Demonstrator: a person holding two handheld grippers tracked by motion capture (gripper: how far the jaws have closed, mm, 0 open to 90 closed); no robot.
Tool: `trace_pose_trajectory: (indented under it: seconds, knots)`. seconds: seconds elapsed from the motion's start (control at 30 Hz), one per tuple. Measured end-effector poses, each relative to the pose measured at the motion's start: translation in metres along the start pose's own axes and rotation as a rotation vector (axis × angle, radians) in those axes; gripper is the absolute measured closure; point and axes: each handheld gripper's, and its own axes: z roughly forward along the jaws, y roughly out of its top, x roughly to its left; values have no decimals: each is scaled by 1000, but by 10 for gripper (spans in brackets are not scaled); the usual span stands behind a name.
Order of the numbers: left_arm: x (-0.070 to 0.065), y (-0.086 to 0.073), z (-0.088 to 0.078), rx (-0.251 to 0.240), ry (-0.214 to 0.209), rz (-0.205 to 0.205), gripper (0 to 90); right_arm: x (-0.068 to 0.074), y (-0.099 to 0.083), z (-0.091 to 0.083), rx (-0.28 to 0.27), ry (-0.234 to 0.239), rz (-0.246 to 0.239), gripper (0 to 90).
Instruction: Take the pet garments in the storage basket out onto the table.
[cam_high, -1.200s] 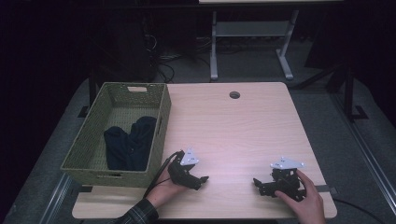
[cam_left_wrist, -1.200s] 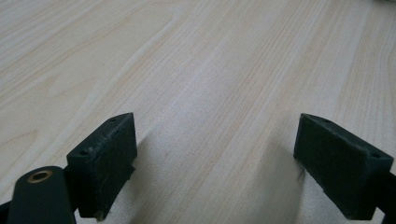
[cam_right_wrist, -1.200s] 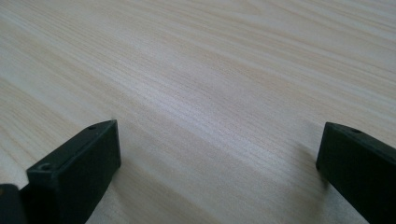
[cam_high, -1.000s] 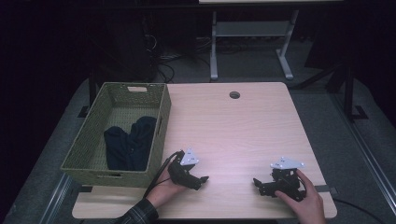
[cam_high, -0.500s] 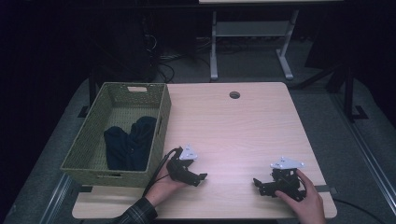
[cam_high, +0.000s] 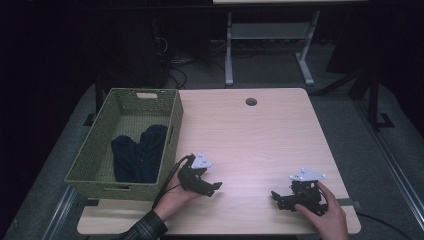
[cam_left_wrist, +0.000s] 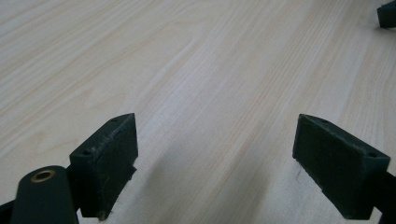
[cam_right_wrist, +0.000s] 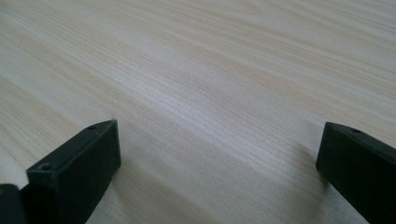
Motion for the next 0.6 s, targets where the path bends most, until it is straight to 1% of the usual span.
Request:
trace_pose_trajectory:
  seconds: [0.2, 0.33, 0.37, 0.6]
  knots:
    - [1, 3, -1, 0, 6, 12, 136, 0, 0, 0, -3, 1, -1, 0]
    - [1, 6, -3, 1, 10, 8, 137, 0, 0, 0, -2, 1, 0, 0]
    - [2, 7, -3, 2, 13, 14, 137, 0, 0, 0, -2, 1, -1, 0]
    - [4, 13, -8, -10, 18, 17, 137, 0, 0, 0, -2, 2, -1, 0]
